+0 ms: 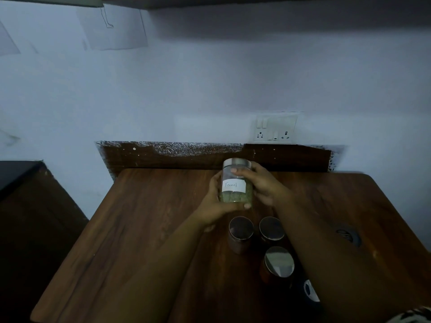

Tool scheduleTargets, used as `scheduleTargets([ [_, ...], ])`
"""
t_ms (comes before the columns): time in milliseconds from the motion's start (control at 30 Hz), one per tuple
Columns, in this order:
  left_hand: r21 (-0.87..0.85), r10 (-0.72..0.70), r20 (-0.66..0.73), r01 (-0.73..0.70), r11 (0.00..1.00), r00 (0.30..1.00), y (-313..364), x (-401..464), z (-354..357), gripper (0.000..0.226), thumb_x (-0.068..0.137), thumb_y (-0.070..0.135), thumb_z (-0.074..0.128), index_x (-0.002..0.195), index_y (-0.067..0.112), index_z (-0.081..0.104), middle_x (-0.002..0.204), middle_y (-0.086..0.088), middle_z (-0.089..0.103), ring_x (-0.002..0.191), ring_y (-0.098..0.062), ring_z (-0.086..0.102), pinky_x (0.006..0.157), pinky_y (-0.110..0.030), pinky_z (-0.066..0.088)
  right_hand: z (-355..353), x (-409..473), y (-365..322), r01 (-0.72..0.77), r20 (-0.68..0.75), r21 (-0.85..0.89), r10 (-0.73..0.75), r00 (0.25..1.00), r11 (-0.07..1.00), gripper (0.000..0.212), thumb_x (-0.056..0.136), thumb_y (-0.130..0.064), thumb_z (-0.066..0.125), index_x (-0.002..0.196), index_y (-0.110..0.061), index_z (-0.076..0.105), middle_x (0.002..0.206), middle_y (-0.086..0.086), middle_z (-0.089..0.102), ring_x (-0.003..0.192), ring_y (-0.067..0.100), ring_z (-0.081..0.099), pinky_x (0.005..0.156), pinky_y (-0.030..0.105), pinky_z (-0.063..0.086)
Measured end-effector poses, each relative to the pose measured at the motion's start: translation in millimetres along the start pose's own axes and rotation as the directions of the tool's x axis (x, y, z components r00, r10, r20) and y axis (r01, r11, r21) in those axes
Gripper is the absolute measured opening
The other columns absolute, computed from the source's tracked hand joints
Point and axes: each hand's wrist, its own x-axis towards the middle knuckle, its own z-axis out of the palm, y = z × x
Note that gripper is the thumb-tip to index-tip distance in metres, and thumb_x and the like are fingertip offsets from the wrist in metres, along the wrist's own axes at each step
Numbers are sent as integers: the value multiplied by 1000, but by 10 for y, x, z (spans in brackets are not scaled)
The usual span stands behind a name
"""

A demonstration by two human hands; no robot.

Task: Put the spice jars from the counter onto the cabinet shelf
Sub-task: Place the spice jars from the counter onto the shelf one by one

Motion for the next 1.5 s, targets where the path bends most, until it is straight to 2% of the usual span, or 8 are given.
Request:
scheduleTargets([
  [133,21,109,-61,-108,994,992,-25,-59,95,116,58,-11,85,146,30,21,133,-5,49,116,-24,61,85,-41,58,-92,-31,10,-68,74,261,50,996,963,86,74,-35,79,145,-24,32,137,13,55,119,30,59,96,48,50],
  [233,114,172,-129,-158,981,977,-28,-109,161,119,51,3,91,144,33,24,134,-7,48,120,-23,57,90,-44,57,-121,-103,11,-71,151,294,27,988,953,65,88,-36,66,144,-18,38,138,15,55,125,33,54,102,52,44],
  [333,158,226,-144,-203,966,963,12,-146,224,112,57,-6,89,143,27,24,134,-8,48,117,-19,60,87,-39,58,-112,-162,10,-48,134,327,4,991,944,52,94,-34,58,140,-14,45,135,17,57,125,35,55,102,55,44],
  [567,287,256,-128,-211,934,958,71,-191,367,117,56,3,92,146,23,21,136,-6,48,120,-17,58,94,-43,55,-178,-303,-30,7,92,321,-38,995,947,52,91,-36,62,135,-9,51,130,17,61,116,33,61,98,54,48],
  [700,314,182,-1,-173,934,983,137,-253,386,125,62,1,89,153,30,8,137,2,48,117,1,56,94,-28,54,-239,-338,-50,59,43,340,-79,996,939,58,89,-34,65,138,-8,47,130,18,60,118,34,59,93,50,52],
  [967,312,220,-82,-184,932,972,174,-253,332,116,63,8,90,152,33,19,136,1,49,117,-11,56,90,-32,56,-209,-346,-114,48,93,337,-84,992,940,57,89,-37,63,136,-7,49,132,21,58,120,39,57,92,58,50],
  [1300,304,251,-126,-204,931,960,285,-265,274,114,63,4,89,151,30,21,129,3,51,113,-8,57,84,-24,56,-90,-368,-255,24,151,276,-68,986,961,55,89,-40,62,136,-13,50,133,19,58,120,38,57,92,61,48],
  [1500,253,329,-117,-292,922,937,622,-220,250,106,69,-3,83,149,30,23,130,5,52,114,-8,58,88,-29,56,-103,-481,-565,82,363,101,-114,925,991,73,74,-1,69,135,-34,46,127,8,63,114,31,63,81,46,56],
])
